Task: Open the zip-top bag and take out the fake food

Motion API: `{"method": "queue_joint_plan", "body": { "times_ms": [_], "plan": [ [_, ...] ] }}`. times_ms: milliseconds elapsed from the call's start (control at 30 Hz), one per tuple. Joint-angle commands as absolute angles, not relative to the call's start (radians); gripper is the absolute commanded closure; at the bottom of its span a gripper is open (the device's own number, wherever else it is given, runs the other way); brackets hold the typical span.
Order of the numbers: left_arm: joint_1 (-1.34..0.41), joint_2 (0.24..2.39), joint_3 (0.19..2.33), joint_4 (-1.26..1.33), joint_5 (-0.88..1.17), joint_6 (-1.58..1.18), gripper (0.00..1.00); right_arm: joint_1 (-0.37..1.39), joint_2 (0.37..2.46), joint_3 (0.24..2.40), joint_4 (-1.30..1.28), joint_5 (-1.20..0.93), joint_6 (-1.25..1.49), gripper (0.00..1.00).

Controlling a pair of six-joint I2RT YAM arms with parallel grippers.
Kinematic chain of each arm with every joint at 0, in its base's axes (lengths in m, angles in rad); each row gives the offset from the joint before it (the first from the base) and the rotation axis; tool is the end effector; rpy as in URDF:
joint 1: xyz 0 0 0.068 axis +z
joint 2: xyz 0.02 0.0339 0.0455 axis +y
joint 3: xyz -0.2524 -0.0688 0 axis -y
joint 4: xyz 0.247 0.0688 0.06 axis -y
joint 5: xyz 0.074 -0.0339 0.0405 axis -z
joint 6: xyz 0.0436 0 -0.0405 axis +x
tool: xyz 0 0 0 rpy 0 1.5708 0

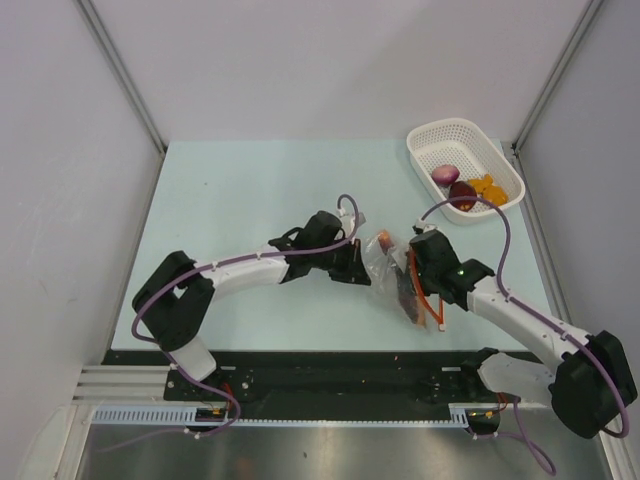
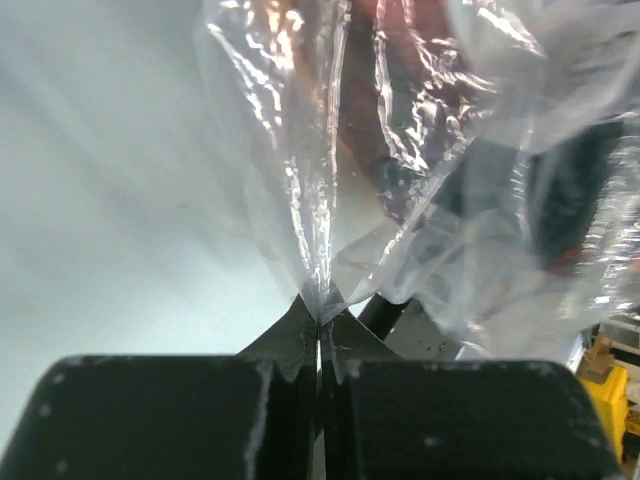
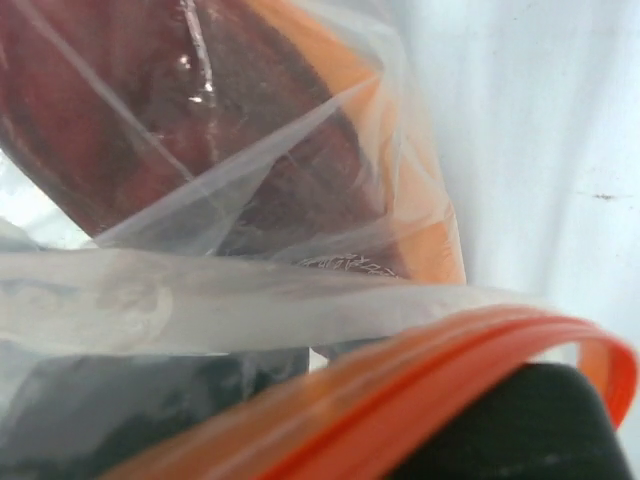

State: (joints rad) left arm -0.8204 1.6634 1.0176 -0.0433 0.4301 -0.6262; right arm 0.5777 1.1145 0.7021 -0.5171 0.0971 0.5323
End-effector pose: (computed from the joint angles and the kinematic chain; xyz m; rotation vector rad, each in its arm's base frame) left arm 0.2352 -0.2789 0.1918 0.4969 2.4537 -1.1854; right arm 0.1944 0.1217 0.2020 -0.0166 2.5268 0.3378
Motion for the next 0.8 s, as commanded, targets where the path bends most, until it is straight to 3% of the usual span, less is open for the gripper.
{"method": "queue_joint_plan", "body": {
  "times_ms": [0, 67, 200, 267, 300, 533, 633, 667, 700, 733, 767],
  "plan": [
    [-0.801, 1.626, 1.065, -0.124, 0.434, -0.540, 1.00, 0.502, 1.042, 0.750, -0.591, -0.024, 0.526, 1.00],
    [-0.792, 1.628, 1.077, -0.164, 0.448, -0.508, 0.99, 0.482, 1.038, 0.768, -0.613, -0.131, 0.538, 1.00],
    [-0.782, 1.600, 1.069, -0.150, 0.501, -0.472, 0.49, 0.444, 1.037, 0.804, -0.635, -0.265, 0.577, 1.00],
    [-0.782, 1.600, 1.058, -0.121, 0.532, -0.480, 0.42, 0.410, 1.043, 0.816, -0.629, -0.361, 0.612, 1.00],
    [-0.782, 1.601, 1.048, -0.112, 0.552, -0.485, 0.29, 0.399, 1.055, 0.822, -0.629, -0.389, 0.624, 1.00],
    [-0.782, 1.605, 0.983, -0.048, 0.587, -0.495, 0.17, 0.335, 1.068, 0.836, -0.579, -0.573, 0.690, 1.00],
    [-0.779, 1.608, 0.963, 0.033, 0.618, -0.528, 0.21, 0.330, 1.066, 0.808, -0.536, -0.633, 0.736, 1.00],
    [-0.778, 1.614, 0.960, 0.044, 0.624, -0.544, 0.28, 0.328, 1.065, 0.802, -0.526, -0.644, 0.744, 1.00],
    [-0.773, 1.618, 0.963, 0.041, 0.621, -0.546, 0.54, 0.324, 1.065, 0.790, -0.522, -0.653, 0.762, 1.00],
    [-0.761, 1.623, 0.969, 0.008, 0.608, -0.545, 0.70, 0.322, 1.059, 0.785, -0.509, -0.676, 0.770, 1.00],
    [-0.755, 1.624, 0.976, -0.045, 0.541, -0.531, 0.97, 0.312, 1.057, 0.782, -0.511, -0.684, 0.775, 1.00]
  ]
}}
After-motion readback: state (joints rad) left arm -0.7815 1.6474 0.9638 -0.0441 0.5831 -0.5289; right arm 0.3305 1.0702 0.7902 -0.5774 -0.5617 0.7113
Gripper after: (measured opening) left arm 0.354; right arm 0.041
